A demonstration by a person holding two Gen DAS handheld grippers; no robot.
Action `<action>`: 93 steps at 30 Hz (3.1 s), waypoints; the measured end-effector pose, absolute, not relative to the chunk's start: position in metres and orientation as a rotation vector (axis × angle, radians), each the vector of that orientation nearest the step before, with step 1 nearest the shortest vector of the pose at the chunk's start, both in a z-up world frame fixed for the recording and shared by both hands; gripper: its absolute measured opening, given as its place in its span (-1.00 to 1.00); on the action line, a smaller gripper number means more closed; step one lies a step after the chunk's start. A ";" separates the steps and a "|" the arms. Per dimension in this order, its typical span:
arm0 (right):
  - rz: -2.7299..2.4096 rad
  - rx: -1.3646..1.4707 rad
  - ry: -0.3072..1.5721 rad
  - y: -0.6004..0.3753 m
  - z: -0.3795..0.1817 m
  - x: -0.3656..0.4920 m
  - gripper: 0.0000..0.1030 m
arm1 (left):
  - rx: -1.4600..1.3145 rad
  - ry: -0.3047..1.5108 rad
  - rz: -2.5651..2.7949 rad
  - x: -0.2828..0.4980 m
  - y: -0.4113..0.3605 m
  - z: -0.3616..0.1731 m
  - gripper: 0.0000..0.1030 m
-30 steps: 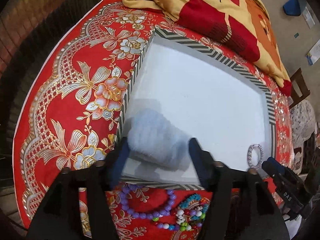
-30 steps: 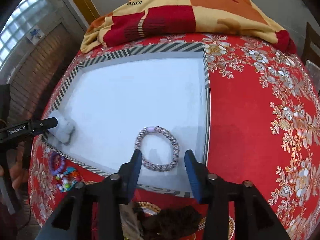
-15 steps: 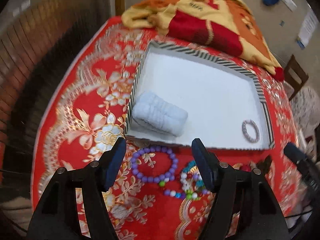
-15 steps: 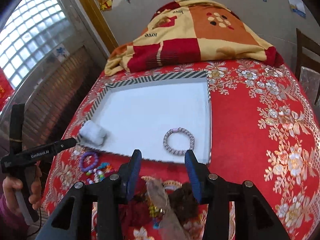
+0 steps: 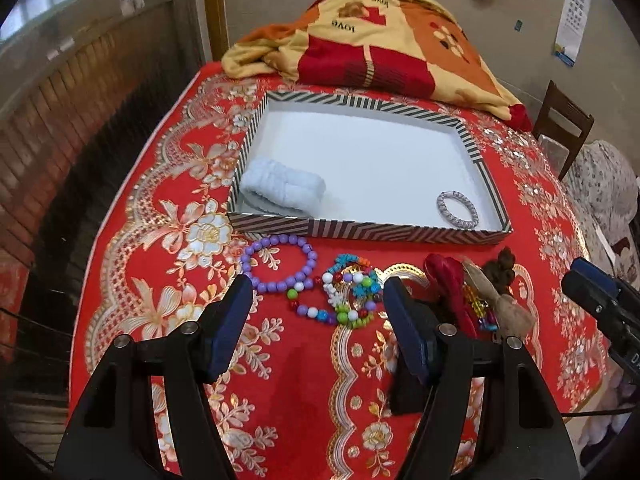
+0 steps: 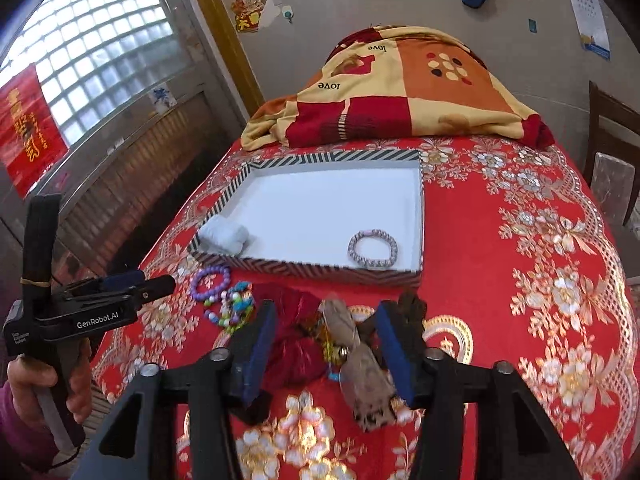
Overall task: Organize jewelry
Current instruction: 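Move both open tools back over the remaining jewelry, then grasp the red satin bow with the right tool while the left tool grasps the black scrunchie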
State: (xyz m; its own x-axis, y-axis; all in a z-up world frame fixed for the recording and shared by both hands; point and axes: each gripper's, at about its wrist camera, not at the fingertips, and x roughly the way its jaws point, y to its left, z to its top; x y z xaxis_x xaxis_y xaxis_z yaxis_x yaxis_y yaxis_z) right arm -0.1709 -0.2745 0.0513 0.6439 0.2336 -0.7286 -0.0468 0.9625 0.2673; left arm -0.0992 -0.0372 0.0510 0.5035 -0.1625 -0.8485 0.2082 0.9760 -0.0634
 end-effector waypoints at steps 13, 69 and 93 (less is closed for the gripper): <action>0.153 0.186 0.873 -0.263 0.052 -0.204 0.16 | 0.016 0.981 -0.201 -0.132 -0.034 0.059 0.32; 0.355 0.349 1.021 -0.255 -0.007 -0.133 -0.69 | -0.066 1.185 -0.326 -0.141 -0.049 0.011 0.32; 0.340 0.374 0.967 -0.276 0.015 -0.159 -0.69 | -0.003 1.222 -0.383 -0.127 -0.083 -0.018 -0.82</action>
State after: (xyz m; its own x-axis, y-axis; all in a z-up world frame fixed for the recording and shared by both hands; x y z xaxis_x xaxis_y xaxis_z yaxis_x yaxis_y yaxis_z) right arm -0.1587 -0.2762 0.0151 0.5245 0.4401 -0.7289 -0.1131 0.8845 0.4527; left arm -0.1269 -0.0831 -0.0175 0.2863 -0.2881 -0.9138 0.2851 0.9361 -0.2059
